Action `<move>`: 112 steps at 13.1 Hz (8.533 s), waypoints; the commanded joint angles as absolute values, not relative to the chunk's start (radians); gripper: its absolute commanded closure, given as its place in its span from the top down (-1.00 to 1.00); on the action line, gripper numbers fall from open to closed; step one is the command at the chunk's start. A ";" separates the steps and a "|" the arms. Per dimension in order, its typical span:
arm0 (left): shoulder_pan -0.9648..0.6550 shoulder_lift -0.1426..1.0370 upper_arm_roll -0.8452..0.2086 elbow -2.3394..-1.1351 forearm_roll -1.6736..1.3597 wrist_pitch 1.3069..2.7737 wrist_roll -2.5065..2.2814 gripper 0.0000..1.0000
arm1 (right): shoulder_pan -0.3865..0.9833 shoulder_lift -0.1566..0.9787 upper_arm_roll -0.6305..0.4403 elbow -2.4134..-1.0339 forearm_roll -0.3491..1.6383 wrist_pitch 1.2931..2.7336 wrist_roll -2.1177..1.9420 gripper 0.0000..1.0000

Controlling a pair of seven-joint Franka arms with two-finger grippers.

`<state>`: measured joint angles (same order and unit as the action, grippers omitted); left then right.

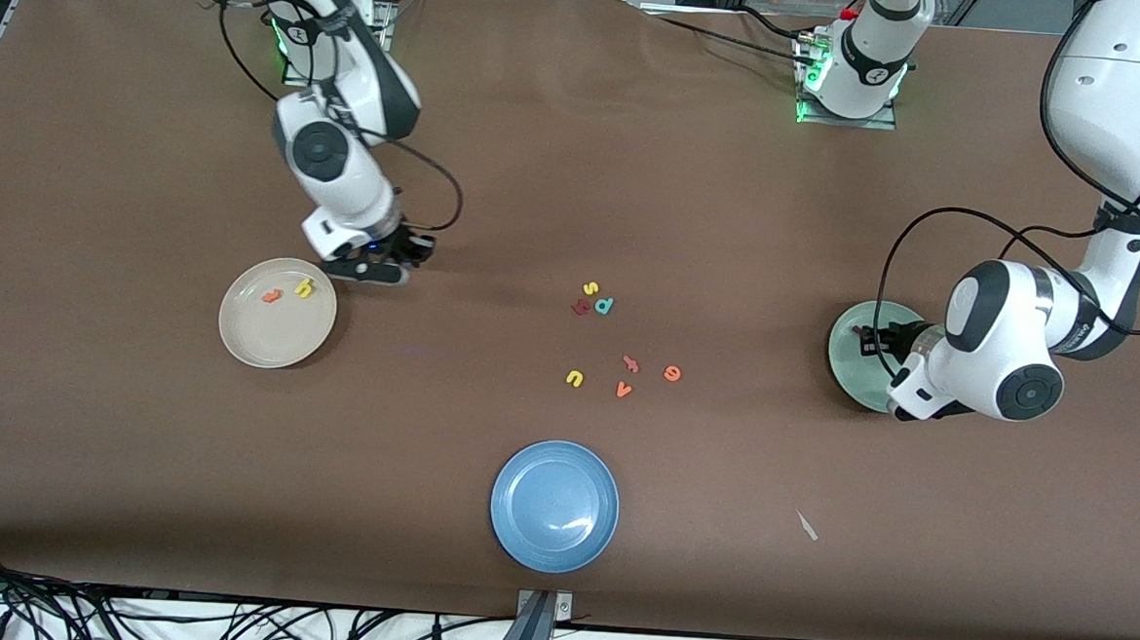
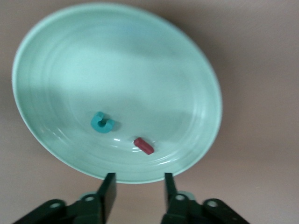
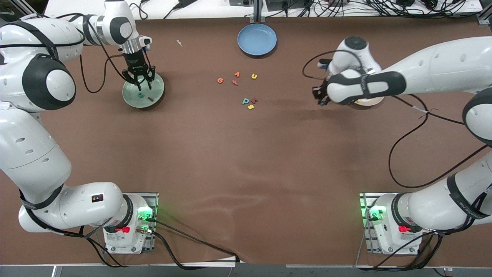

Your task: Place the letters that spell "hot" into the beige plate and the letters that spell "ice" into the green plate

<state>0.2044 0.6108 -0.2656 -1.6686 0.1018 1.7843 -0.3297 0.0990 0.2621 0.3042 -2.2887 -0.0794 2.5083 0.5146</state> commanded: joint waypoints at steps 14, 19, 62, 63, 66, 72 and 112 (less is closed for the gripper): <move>-0.196 0.767 -0.262 -1.583 0.000 2.326 -1.371 1.00 | -0.077 0.452 0.095 -2.072 -0.061 2.565 -0.098 0.99; -0.242 0.770 -0.236 -1.583 0.012 2.327 -1.439 0.43 | -0.074 0.310 0.097 -2.047 -0.054 2.334 -0.020 1.00; 0.190 0.509 -0.215 -1.464 0.133 1.634 -0.328 1.00 | 0.090 0.078 -0.021 -1.549 -0.064 1.609 0.034 1.00; 0.190 0.503 -0.218 -1.398 0.132 1.570 -0.312 1.00 | 0.091 0.078 -0.021 -1.549 -0.064 1.609 0.034 1.00; 0.178 0.495 -0.222 -1.240 0.107 1.421 -0.252 1.00 | 0.091 0.078 -0.021 -1.551 -0.064 1.601 0.035 1.00; 0.167 0.416 -0.212 -1.201 0.104 1.382 -0.076 1.00 | 0.089 0.078 -0.021 -1.551 -0.060 1.603 0.035 1.00; 0.041 0.370 0.014 -1.253 0.006 1.442 0.098 0.98 | 0.095 0.083 -0.021 -1.549 -0.058 1.608 0.038 1.00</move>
